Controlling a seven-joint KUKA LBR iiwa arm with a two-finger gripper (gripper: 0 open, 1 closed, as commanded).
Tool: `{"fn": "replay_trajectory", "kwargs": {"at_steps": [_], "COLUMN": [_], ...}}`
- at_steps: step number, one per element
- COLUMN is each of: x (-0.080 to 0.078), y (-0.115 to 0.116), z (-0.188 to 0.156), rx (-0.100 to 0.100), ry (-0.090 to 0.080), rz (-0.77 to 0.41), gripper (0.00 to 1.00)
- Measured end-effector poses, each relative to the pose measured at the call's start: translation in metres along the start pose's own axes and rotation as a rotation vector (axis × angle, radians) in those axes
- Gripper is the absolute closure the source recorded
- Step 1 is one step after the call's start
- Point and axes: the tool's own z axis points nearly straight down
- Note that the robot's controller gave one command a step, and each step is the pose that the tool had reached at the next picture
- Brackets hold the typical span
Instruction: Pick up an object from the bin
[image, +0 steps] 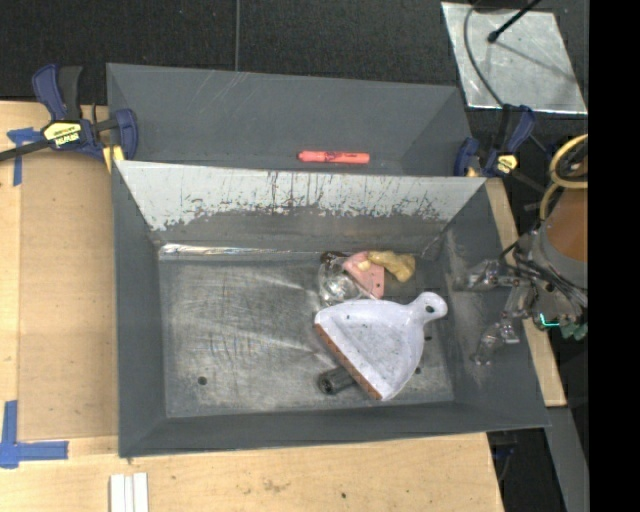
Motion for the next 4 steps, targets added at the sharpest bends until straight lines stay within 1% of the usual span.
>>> {"fn": "replay_trajectory", "kwargs": {"at_steps": [1, 2, 3, 4], "x": [-0.002, -0.003, 0.003, 0.011], "y": [0.001, 0.025, 0.057, 0.049], "z": [-0.004, -0.003, -0.006, -0.007], "rx": [0.002, 0.004, 0.0, 0.002], "ry": [-0.007, -0.006, -0.006, -0.004], "rz": [-0.003, -0.115, -0.474, -0.643], "gripper": [0.0, 0.0, 0.0, 0.0]}}
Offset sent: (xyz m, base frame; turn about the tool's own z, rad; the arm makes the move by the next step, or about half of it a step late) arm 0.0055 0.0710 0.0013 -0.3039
